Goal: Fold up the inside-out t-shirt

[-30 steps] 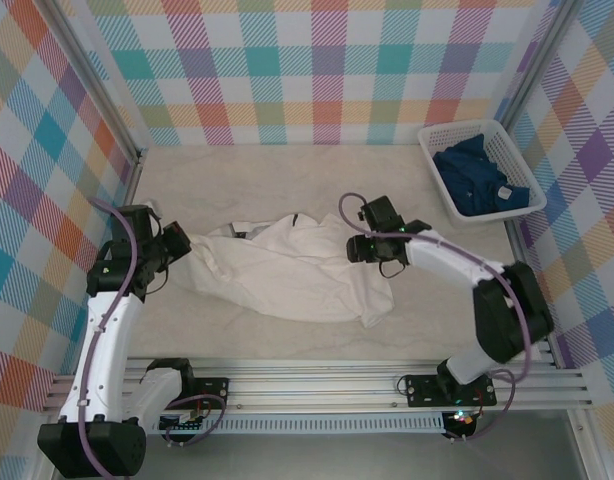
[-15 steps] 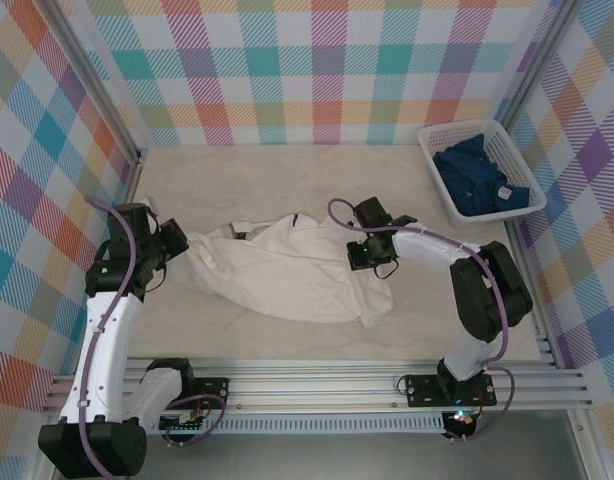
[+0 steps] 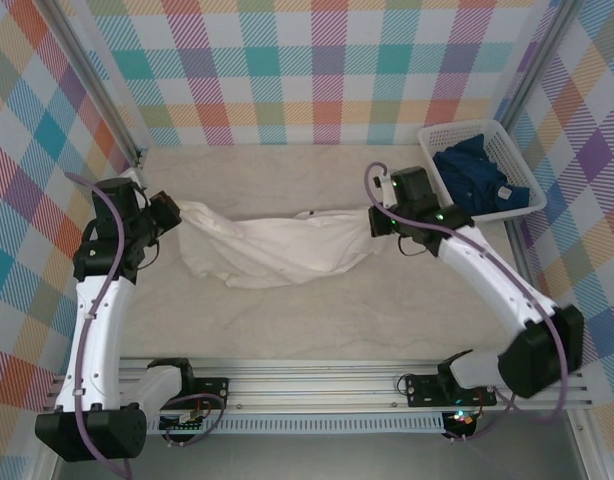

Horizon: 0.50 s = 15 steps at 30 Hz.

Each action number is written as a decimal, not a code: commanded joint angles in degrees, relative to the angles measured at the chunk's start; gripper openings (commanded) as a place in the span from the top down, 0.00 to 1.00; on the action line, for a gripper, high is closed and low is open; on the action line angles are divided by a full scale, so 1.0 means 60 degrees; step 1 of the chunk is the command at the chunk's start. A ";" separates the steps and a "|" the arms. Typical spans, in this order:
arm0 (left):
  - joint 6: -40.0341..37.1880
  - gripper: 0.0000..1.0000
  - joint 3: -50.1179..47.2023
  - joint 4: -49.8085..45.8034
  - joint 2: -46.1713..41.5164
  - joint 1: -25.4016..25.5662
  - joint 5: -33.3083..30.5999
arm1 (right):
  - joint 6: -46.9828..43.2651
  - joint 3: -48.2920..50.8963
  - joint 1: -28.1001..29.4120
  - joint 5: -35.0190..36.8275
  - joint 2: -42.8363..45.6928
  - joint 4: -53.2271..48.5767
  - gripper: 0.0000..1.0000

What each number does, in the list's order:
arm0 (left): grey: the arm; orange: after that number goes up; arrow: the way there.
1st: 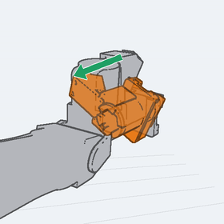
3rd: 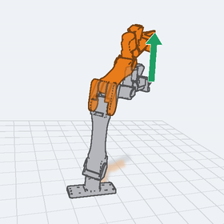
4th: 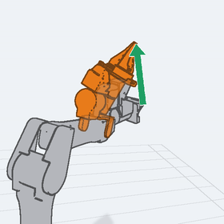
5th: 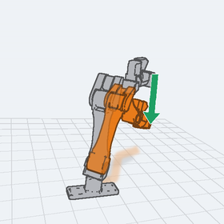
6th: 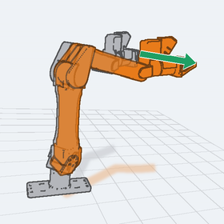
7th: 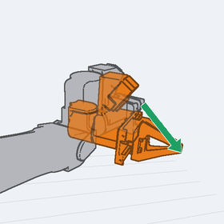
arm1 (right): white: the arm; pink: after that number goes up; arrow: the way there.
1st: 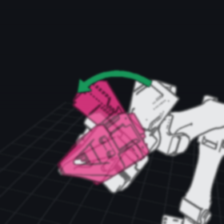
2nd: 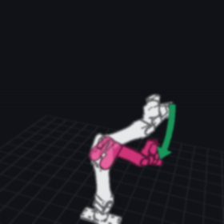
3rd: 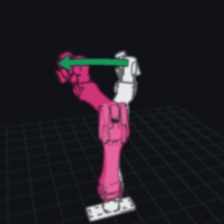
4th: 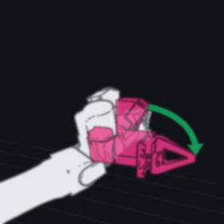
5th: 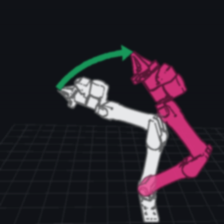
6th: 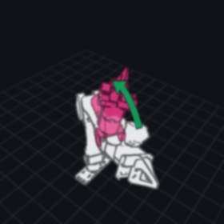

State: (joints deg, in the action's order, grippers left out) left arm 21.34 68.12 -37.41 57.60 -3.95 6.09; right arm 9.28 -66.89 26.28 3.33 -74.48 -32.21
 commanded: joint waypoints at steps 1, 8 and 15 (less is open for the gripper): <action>-0.0272 1.00 -0.0161 -0.0328 -0.0498 -0.0247 -0.0738 | 0.1077 0.1799 0.0106 -0.0824 0.0759 -0.0866 0.85; -0.0422 1.00 -0.1167 -0.0369 -0.0656 -0.0265 -0.0741 | 0.1926 0.3584 0.0283 -0.1063 0.0621 -0.0320 0.58; -0.0602 1.00 -0.1560 -0.0533 -0.0782 -0.0272 -0.0973 | 0.1796 0.3088 -0.0292 -0.1089 -0.0077 -0.0153 0.50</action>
State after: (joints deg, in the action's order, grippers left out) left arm 19.29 60.01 -39.90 53.87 -4.71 1.56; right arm 19.31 -46.09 26.44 -2.24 -73.47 -34.57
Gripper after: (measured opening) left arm 0.052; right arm 0.496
